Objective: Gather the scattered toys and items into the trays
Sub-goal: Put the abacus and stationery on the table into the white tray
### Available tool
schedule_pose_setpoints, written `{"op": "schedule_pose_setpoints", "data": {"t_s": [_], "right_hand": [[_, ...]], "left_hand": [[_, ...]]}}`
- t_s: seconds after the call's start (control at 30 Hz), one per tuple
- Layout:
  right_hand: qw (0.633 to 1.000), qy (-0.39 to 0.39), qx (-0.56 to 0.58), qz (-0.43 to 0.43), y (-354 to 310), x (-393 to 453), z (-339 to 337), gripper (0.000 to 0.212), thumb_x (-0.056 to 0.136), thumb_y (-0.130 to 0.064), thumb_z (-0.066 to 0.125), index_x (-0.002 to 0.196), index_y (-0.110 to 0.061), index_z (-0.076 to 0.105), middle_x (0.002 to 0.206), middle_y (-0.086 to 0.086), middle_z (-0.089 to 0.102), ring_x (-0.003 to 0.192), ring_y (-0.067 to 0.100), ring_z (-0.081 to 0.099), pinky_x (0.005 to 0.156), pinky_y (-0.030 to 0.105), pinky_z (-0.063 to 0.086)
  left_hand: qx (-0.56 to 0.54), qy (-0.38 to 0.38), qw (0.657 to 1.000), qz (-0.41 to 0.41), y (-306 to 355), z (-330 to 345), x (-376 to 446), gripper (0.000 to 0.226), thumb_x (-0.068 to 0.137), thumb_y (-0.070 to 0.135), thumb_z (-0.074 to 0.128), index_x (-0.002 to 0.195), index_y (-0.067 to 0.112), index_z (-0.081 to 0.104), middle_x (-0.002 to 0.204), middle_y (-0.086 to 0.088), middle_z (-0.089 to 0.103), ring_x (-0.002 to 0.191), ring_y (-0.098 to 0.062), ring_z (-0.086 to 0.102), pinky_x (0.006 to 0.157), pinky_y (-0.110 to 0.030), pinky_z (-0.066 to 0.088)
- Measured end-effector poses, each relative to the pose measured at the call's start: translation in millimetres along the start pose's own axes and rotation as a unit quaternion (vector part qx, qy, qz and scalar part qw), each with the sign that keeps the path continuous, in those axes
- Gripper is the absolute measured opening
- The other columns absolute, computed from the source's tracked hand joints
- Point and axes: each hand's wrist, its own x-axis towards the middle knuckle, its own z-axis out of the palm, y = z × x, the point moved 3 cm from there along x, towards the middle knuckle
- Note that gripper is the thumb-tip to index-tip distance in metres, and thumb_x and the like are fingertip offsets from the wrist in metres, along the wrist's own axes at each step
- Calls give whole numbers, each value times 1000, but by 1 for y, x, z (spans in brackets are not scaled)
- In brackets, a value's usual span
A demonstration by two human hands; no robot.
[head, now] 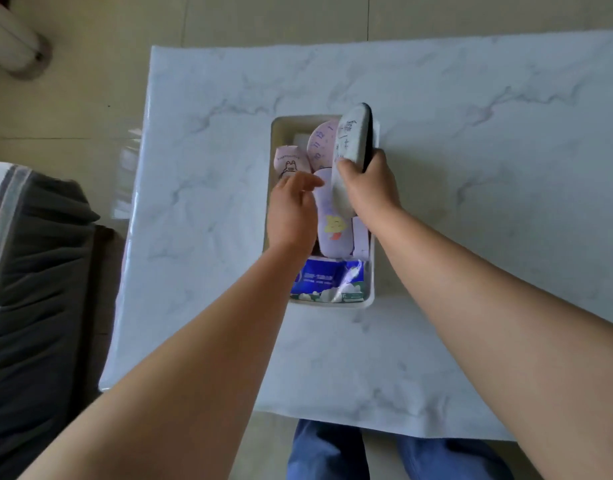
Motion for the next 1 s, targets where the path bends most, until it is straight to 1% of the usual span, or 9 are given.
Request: {"op": "schedule_pose_setpoints", "data": {"t_s": [0.13,0.23,0.27,0.37,0.43,0.6,0.77,0.87,1.0], "right_hand": [[997,-65,-4,34,-7,-18,47,46,90,-44,56,122,-12,50,114,8,61,96,28,60,73,37,52],[994,-95,-13,60,-2,-24,70,46,90,-46,57,118,-11,52,111,5,62,88,22,59,69,31,48],[993,-90,-65,35,-2,-26,74,44,90,-47,57,115,-11,53,110,5,62,89,23,59,68,31,45],[960,31,-267,-80,-3,-30,75,35,92,-40,54,117,-15,58,121,7,54,107,28,55,79,35,45],[948,100,-289,-92,-2,-29,69,32,94,-30,53,124,-20,56,127,8,49,114,29,51,85,35,44],[926,222,-306,-9,17,-18,44,49,87,-19,60,134,-15,44,130,13,43,115,33,48,90,40,45],[925,205,-317,46,24,-14,43,30,96,-19,48,123,-8,48,128,14,44,110,35,54,80,43,48],[932,197,-285,110,24,-6,36,31,100,-22,41,122,-3,51,128,17,49,112,37,55,84,41,46],[938,139,-279,153,18,9,24,34,101,-22,40,123,1,53,130,19,57,120,35,54,91,37,45]], "left_hand": [[87,79,988,-99,-37,-46,12,44,78,0,41,112,21,59,116,-1,56,111,-19,50,78,-31,44],[117,49,984,-125,-52,-50,14,50,82,3,42,128,22,51,127,-3,49,121,-21,42,80,-30,41],[121,34,984,-125,-55,-49,15,51,84,4,42,131,22,49,128,-4,48,123,-22,40,84,-31,40],[134,3,984,-119,-58,-43,12,51,85,6,41,134,21,47,128,-6,46,122,-24,36,84,-28,32],[153,-10,983,-103,-57,-39,12,52,85,6,40,135,20,44,126,-8,46,118,-26,35,82,-28,30],[214,-47,974,-55,-51,-32,11,67,88,11,44,149,27,23,133,-10,38,120,-31,35,90,-38,40],[282,-86,955,11,-56,-22,7,65,92,46,49,146,49,13,155,-12,12,126,-32,31,90,-40,42],[310,-105,944,28,-63,-17,9,72,93,40,51,148,48,6,157,-16,4,127,-34,30,92,-39,43],[333,-111,936,41,-63,-14,17,71,95,35,49,151,39,6,155,-20,6,123,-36,30,94,-40,41]]}}
